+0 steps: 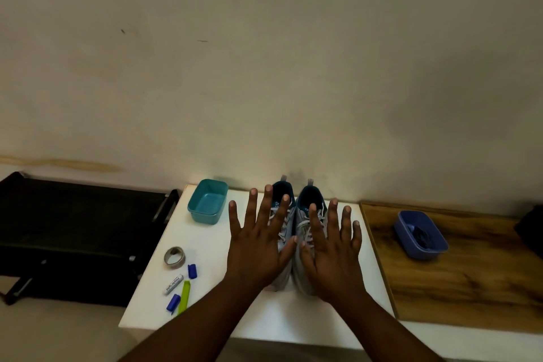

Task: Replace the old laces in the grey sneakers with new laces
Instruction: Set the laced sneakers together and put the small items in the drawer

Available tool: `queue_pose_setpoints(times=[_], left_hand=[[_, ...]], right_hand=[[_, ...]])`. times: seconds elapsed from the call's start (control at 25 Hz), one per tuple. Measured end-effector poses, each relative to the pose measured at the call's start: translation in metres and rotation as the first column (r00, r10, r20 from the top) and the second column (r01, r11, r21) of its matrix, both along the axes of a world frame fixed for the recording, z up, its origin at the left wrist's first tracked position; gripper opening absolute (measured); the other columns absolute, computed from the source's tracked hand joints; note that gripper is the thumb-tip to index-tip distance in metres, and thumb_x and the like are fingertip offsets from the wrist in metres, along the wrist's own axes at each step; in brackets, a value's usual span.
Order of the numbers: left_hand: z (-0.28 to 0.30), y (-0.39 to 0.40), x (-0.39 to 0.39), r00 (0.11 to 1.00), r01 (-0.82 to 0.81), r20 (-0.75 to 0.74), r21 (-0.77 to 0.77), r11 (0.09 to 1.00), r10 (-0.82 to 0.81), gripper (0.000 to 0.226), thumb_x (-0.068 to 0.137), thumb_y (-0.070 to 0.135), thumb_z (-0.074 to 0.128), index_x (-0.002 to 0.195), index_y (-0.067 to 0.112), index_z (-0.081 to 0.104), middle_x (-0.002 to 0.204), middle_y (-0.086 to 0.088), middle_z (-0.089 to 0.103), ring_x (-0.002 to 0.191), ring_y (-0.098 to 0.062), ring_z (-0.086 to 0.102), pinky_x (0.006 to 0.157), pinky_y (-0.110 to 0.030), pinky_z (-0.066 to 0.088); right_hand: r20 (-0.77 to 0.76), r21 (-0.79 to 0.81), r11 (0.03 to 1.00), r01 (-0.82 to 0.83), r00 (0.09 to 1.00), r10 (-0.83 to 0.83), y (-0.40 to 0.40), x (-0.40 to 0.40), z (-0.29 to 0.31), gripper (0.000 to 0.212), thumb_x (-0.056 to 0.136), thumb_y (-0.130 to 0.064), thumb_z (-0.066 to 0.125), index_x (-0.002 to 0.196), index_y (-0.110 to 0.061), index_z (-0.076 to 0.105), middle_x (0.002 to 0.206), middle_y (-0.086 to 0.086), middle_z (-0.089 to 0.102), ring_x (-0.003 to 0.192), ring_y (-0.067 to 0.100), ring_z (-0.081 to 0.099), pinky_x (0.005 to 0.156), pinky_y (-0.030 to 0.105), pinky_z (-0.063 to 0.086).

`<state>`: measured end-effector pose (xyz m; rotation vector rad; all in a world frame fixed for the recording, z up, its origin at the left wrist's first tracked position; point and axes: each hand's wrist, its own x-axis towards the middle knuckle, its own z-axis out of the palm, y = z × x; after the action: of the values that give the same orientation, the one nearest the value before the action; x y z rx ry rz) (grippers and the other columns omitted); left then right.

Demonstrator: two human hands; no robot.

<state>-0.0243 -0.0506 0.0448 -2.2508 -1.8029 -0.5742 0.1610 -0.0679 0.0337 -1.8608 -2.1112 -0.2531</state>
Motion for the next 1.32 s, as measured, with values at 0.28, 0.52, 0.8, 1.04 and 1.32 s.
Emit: queue_pose_setpoints(times=[0.28, 0.52, 0.8, 1.04, 1.32], left_hand=[[0.029, -0.018, -0.010, 0.998, -0.063, 0.022, 0.014, 0.998, 0.063, 0.080, 0.099, 0.069, 0.027, 0.163, 0.028, 0.002, 0.170, -0.010, -0.008, 0.156, -0.034, -0.009, 0.118, -0.069, 0.006], [0.043, -0.039, -0.032, 0.990, -0.132, 0.045, -0.005, 0.991, 0.132, 0.082, 0.098, 0.072, 0.024, 0.162, 0.029, -0.003, 0.169, -0.008, -0.014, 0.156, -0.033, -0.013, 0.119, -0.068, 0.004], [0.054, -0.056, -0.092, 0.961, -0.261, 0.084, -0.026, 0.965, 0.262, 0.079, 0.099, 0.069, 0.022, 0.161, 0.032, -0.010, 0.169, -0.005, -0.018, 0.156, -0.034, -0.011, 0.119, -0.068, 0.002], [0.036, -0.068, -0.141, 0.896, -0.412, 0.149, -0.074, 0.908, 0.419, 0.074, 0.099, 0.068, 0.015, 0.160, 0.034, -0.010, 0.170, -0.002, -0.012, 0.157, -0.034, 0.001, 0.121, -0.065, 0.005], [-0.004, -0.084, -0.163, 0.852, -0.476, 0.137, -0.194, 0.858, 0.505, 0.078, 0.093, 0.071, 0.004, 0.161, 0.034, -0.006, 0.171, -0.003, -0.001, 0.156, -0.033, 0.004, 0.121, -0.064, 0.008]], right_hand=[[0.000, 0.012, 0.999, 0.051, 0.999, -0.051, -0.002, 0.004, 0.032, 0.079, 0.100, -0.058, 0.033, 0.164, -0.030, -0.003, 0.170, 0.011, -0.018, 0.156, 0.037, -0.015, 0.123, 0.064, 0.008], [-0.046, 0.007, 0.999, 0.036, 0.998, -0.035, -0.015, -0.011, 0.046, 0.079, 0.098, -0.070, 0.017, 0.163, -0.031, -0.007, 0.169, 0.010, -0.021, 0.156, 0.035, -0.018, 0.124, 0.062, 0.003], [-0.174, -0.037, 0.997, -0.063, 0.983, 0.056, -0.020, -0.056, 0.058, 0.082, 0.096, -0.075, 0.018, 0.160, -0.037, -0.017, 0.168, 0.006, -0.027, 0.155, 0.031, -0.023, 0.125, 0.058, -0.002], [-0.189, 0.006, 0.981, -0.196, 0.963, 0.193, -0.024, -0.122, 0.055, 0.081, 0.099, -0.070, 0.025, 0.162, -0.035, -0.012, 0.170, 0.006, -0.022, 0.156, 0.031, -0.021, 0.126, 0.056, -0.002], [-0.194, -0.109, 0.941, -0.321, 0.935, 0.297, -0.029, -0.173, 0.017, 0.079, 0.101, -0.071, 0.023, 0.160, -0.037, -0.018, 0.169, 0.008, -0.023, 0.155, 0.030, -0.023, 0.126, 0.057, -0.001]])
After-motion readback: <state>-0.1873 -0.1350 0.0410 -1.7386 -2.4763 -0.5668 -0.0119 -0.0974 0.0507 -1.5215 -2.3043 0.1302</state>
